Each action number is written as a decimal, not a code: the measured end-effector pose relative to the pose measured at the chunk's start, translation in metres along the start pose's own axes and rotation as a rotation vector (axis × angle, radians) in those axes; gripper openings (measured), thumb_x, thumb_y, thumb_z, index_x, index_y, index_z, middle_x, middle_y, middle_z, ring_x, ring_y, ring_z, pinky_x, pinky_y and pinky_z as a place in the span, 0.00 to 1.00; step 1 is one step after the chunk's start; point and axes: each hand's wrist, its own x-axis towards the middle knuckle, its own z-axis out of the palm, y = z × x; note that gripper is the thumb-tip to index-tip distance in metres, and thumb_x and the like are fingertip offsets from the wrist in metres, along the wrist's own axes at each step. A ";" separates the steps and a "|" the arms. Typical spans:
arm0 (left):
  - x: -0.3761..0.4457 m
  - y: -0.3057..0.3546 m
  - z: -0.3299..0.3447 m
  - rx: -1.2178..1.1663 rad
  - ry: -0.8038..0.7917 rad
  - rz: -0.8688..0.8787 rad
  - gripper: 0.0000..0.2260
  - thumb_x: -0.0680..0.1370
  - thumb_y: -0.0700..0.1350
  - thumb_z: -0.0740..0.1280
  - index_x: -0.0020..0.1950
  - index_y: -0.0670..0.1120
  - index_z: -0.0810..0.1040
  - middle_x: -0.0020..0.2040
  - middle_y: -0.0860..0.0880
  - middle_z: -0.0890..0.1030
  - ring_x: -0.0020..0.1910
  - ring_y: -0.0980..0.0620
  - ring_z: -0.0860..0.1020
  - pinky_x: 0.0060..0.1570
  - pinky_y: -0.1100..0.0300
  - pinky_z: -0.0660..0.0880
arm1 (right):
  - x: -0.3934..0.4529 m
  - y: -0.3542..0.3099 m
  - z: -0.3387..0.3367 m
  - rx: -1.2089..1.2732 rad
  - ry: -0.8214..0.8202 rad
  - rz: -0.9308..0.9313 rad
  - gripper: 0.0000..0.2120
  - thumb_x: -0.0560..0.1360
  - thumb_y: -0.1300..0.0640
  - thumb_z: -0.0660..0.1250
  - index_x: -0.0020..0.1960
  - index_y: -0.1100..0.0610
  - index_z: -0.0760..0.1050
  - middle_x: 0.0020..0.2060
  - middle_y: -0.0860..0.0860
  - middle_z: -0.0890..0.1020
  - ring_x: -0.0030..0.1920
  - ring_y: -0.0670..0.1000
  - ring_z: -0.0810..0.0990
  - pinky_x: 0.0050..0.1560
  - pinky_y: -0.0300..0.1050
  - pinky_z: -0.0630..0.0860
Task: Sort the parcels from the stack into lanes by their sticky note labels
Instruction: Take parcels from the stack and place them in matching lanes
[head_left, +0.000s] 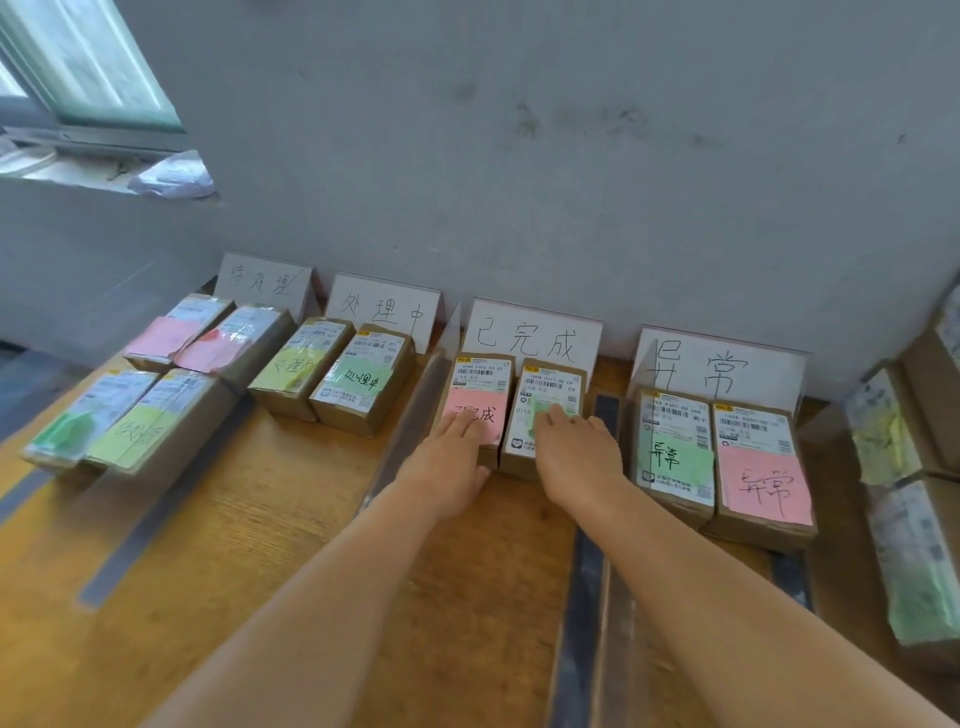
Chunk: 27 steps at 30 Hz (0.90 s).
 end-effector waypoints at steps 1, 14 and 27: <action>0.000 0.001 -0.002 0.028 -0.012 0.005 0.27 0.79 0.47 0.63 0.76 0.48 0.57 0.78 0.50 0.53 0.76 0.50 0.50 0.70 0.51 0.58 | -0.001 0.001 0.000 0.010 -0.003 0.005 0.24 0.74 0.61 0.65 0.68 0.59 0.64 0.62 0.55 0.70 0.61 0.56 0.71 0.64 0.51 0.65; -0.058 0.038 -0.018 0.145 0.161 0.071 0.30 0.78 0.53 0.63 0.76 0.49 0.55 0.74 0.48 0.63 0.72 0.48 0.61 0.70 0.51 0.59 | -0.073 0.004 -0.010 0.044 0.175 0.016 0.36 0.75 0.49 0.66 0.77 0.54 0.52 0.76 0.54 0.57 0.75 0.56 0.53 0.74 0.54 0.48; -0.178 0.079 -0.021 -0.005 0.326 0.215 0.32 0.78 0.56 0.63 0.77 0.50 0.52 0.76 0.49 0.60 0.75 0.49 0.57 0.71 0.53 0.56 | -0.208 0.001 -0.023 0.161 0.322 0.123 0.39 0.74 0.44 0.66 0.77 0.52 0.50 0.76 0.51 0.57 0.76 0.53 0.53 0.73 0.50 0.50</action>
